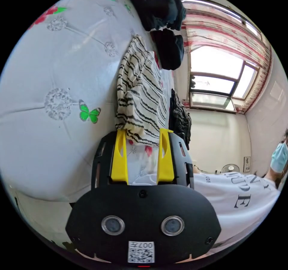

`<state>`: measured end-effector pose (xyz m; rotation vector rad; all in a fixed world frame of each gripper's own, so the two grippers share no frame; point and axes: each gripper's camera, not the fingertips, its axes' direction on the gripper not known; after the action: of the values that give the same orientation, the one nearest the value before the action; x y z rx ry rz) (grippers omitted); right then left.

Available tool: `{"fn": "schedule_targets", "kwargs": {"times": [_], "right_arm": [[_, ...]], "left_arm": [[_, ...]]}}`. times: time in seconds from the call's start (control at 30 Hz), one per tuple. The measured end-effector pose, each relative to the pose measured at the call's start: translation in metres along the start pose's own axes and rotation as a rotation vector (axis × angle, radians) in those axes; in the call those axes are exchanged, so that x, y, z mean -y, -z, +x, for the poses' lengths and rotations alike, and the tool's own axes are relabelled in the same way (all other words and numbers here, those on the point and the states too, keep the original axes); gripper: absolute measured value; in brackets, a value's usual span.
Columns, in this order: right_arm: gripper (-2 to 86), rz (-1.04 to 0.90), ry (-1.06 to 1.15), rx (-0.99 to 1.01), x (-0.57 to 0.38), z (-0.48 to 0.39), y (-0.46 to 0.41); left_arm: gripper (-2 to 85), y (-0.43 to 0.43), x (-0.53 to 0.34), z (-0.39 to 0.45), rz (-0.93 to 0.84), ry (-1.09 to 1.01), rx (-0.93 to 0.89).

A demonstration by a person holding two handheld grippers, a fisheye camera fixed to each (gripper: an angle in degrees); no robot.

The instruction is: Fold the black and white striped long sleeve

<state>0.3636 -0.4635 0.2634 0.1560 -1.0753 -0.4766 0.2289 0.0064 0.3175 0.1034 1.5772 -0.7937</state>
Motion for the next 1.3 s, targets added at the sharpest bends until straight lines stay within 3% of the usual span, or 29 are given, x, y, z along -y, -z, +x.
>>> {"fn": "schedule_targets", "kwargs": {"times": [0.17,0.3,0.57,0.7,0.83,0.93,1.07,1.2,1.3], "right_arm": [[5.6,-0.106,-0.024,0.087,0.027,-0.003,-0.062],[3.5,-0.103,0.077,0.201,0.074,-0.067,-0.067],[1.9,-0.026,0.482,0.325,0.227,-0.353,-0.134],[2.2,-0.038,0.699,0.354,0.235,-0.48,-0.193],[2.9,-0.113,0.796,0.347,0.207,-0.552,-0.304],[4.1,-0.219,0.751,0.242,0.186,-0.542,-0.403],[4.9,-0.403,0.815,-0.1,0.152,-0.464,-0.493],[4.9,-0.489,0.853,-0.425,0.121,-0.363,-0.479],[4.7,-0.542,0.84,-0.768,0.086,-0.27,-0.426]], "left_arm": [[4.4,-0.013,0.018,-0.011,0.003,0.129,-0.017],[3.8,0.024,0.047,0.027,0.128,0.024,-0.178],[3.2,0.191,0.211,0.167,0.384,-0.404,-0.159],[3.2,0.279,0.211,0.22,0.513,-0.57,-0.13],[3.7,0.347,0.167,0.209,0.609,-0.548,0.103],[4.6,0.357,0.133,0.148,0.628,-0.37,0.287],[7.6,0.312,0.062,0.04,0.626,-0.087,0.518],[8.3,0.23,-0.014,-0.004,0.641,0.008,0.694],[8.8,0.142,-0.033,0.007,0.505,-0.107,0.801]]}}
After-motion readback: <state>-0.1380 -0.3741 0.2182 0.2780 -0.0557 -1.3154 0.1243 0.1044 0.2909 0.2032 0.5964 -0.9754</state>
